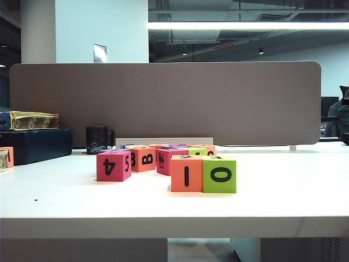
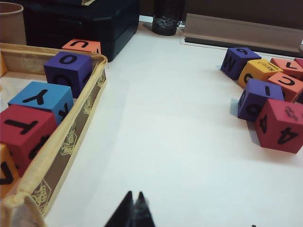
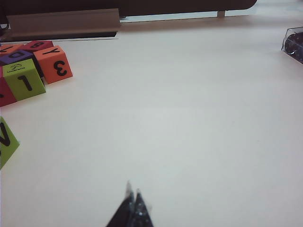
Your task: Select the appropriate blocks from the scattered letter blocks on the table and arrange them in a row to spell out "23".
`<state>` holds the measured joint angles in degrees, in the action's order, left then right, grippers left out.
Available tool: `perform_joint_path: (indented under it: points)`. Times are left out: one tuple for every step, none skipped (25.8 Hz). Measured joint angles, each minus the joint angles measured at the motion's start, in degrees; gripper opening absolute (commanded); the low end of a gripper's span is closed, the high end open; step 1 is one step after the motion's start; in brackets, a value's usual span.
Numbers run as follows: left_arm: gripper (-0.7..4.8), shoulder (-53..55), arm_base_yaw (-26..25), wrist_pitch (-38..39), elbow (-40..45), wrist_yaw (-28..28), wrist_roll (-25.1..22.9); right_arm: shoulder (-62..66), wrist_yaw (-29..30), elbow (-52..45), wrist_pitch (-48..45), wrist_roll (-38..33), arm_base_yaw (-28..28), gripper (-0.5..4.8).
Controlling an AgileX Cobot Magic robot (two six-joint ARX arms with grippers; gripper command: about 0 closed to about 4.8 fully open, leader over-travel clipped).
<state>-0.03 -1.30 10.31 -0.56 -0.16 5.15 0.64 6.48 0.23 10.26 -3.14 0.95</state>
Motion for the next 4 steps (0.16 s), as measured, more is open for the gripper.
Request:
perform_joint_path:
  points:
    - [-0.05,0.0,0.0,0.02,0.0,0.0,0.02,0.0,-0.02,0.0,0.02,0.0,0.0,-0.01]
    - [-0.06,0.0,0.0,0.0,0.0,0.0,0.02,0.0,-0.02,0.0,0.02,0.0,0.0,-0.01]
    - [-0.06,0.0,0.0,0.0,0.0,0.0,0.0,0.0,-0.02,0.0,0.0,0.0,0.0,-0.01]
    - [-0.06,0.0,0.0,0.0,0.0,0.0,0.02,0.0,-0.02,0.0,0.0,0.0,0.0,-0.01]
